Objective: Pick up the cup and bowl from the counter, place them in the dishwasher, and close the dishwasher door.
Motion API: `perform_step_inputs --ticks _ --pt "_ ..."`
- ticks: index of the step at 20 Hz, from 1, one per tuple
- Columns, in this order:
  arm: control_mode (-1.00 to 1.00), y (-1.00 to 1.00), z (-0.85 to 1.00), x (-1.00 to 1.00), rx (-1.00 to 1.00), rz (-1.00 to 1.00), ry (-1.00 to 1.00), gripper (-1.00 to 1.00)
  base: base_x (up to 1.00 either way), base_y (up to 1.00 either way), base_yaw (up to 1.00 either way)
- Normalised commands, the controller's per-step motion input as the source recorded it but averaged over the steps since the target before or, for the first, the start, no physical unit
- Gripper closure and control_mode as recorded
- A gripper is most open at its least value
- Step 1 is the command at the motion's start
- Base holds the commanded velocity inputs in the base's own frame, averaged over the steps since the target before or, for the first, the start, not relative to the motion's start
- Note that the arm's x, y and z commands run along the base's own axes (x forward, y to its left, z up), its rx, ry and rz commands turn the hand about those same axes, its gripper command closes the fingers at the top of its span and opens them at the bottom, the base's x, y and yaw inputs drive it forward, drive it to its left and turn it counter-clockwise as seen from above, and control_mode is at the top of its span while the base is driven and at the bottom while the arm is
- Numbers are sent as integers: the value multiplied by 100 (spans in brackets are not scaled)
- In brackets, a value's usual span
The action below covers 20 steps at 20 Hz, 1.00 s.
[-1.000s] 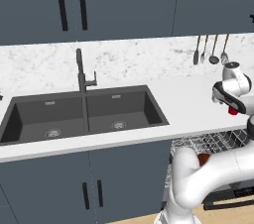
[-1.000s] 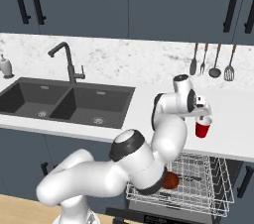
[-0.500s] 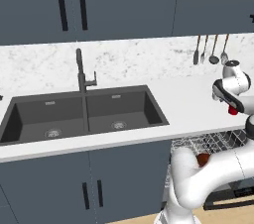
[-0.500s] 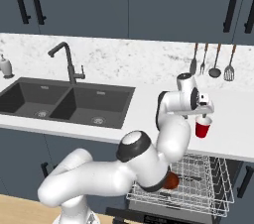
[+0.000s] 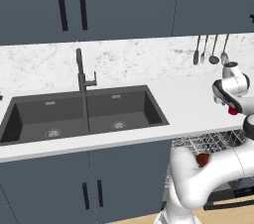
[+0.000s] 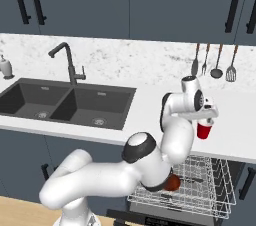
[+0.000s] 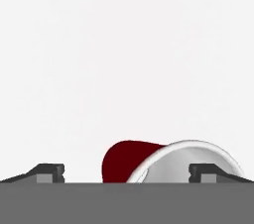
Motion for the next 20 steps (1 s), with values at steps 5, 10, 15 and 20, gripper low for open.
perform_step_inputs --ticks 5,10,15,20 --pt "-100 -5 -19 4 0 0 8 -100 0 0 0" --pt "-100 0 -11 0 0 0 3 100 0 0 0" --pt "-100 0 -6 0 0 0 0 100 0 0 0" --pt "-100 0 0 -6 0 0 0 100 0 0 0"
